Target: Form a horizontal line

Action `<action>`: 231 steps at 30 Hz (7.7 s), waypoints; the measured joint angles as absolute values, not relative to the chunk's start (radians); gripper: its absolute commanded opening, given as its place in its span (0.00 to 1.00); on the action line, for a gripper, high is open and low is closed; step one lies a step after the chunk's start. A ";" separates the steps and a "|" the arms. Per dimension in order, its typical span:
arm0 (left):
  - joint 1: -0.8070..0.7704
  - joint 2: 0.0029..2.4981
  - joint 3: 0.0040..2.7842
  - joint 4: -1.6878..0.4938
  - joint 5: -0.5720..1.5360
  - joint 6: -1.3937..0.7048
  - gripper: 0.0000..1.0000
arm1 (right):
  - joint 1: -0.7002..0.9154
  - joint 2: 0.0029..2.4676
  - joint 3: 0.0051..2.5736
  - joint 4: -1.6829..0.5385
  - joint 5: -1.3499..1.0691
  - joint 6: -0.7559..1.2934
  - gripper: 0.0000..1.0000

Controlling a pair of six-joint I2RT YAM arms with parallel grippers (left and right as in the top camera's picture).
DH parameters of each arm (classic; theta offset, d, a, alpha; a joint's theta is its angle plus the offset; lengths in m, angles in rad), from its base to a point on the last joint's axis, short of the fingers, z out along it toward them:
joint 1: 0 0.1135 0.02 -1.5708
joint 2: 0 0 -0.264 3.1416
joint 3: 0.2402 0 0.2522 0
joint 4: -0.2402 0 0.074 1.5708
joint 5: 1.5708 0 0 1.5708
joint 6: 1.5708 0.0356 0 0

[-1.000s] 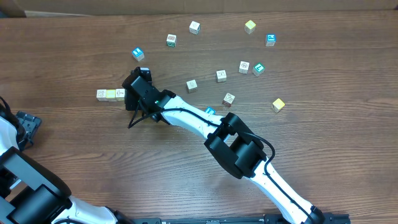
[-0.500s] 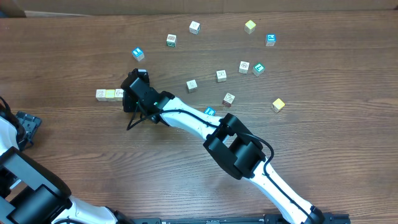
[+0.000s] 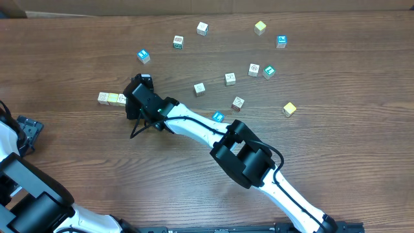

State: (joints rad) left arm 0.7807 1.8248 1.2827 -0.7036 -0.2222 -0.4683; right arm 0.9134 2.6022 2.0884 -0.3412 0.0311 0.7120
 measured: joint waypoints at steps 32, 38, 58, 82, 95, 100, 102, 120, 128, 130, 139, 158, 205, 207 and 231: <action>0.781 1.825 1.283 -0.704 -0.222 -0.468 0.99 | 0.905 2.619 2.084 -0.233 0.119 0.706 0.08; 0.781 1.825 1.283 -0.704 -0.222 -0.468 1.00 | 0.904 2.623 2.084 -0.203 0.120 0.706 0.08; 0.781 1.825 1.283 -0.704 -0.222 -0.468 0.99 | 0.904 2.623 2.084 -0.163 0.120 0.680 0.07; 0.781 1.825 1.283 -0.704 -0.222 -0.468 1.00 | 0.878 2.624 2.082 -0.236 -0.137 0.681 0.05; 0.781 1.825 1.283 -0.704 -0.222 -0.468 1.00 | 0.874 2.621 2.086 -0.285 -0.145 0.681 0.04; 0.781 1.825 1.283 -0.704 -0.222 -0.468 1.00 | 0.852 2.606 2.095 -0.371 -0.158 0.681 0.05; 0.781 1.825 1.283 -0.704 -0.222 -0.468 0.99 | 0.837 2.600 2.099 -0.406 -0.181 0.681 0.05; 0.781 1.825 1.283 -0.704 -0.222 -0.468 1.00 | 0.783 2.587 2.111 -0.503 -0.243 0.682 0.12; 0.781 1.825 1.283 -0.704 -0.222 -0.468 1.00 | 0.775 2.581 2.114 -0.538 -0.249 0.681 0.12; 0.781 1.825 1.283 -0.704 -0.222 -0.468 1.00 | 0.775 2.581 2.114 -0.537 -0.249 0.681 0.12; 0.781 1.825 1.282 -0.656 -0.208 -0.485 1.00 | 0.775 2.581 2.114 -0.538 -0.249 0.680 0.12; 0.571 1.837 1.280 -0.392 0.271 -0.137 0.04 | 0.774 2.581 2.114 -0.523 -0.247 0.681 0.12; 0.475 2.095 1.290 -0.297 0.427 -0.014 0.04 | 0.779 2.599 2.094 -0.401 -0.342 0.622 0.08; 0.475 2.095 1.292 -0.307 0.431 -0.014 0.04 | 0.786 2.599 2.094 -0.398 -0.334 0.616 0.08; 0.463 2.095 1.301 -0.332 0.437 -0.026 0.06 | 0.794 2.599 2.094 -0.419 -0.315 0.602 0.08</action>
State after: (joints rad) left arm 0.4629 2.0949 1.3014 -0.3325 0.4370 -0.0261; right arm 0.7944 2.5988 2.0941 -0.4187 -0.3149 0.6022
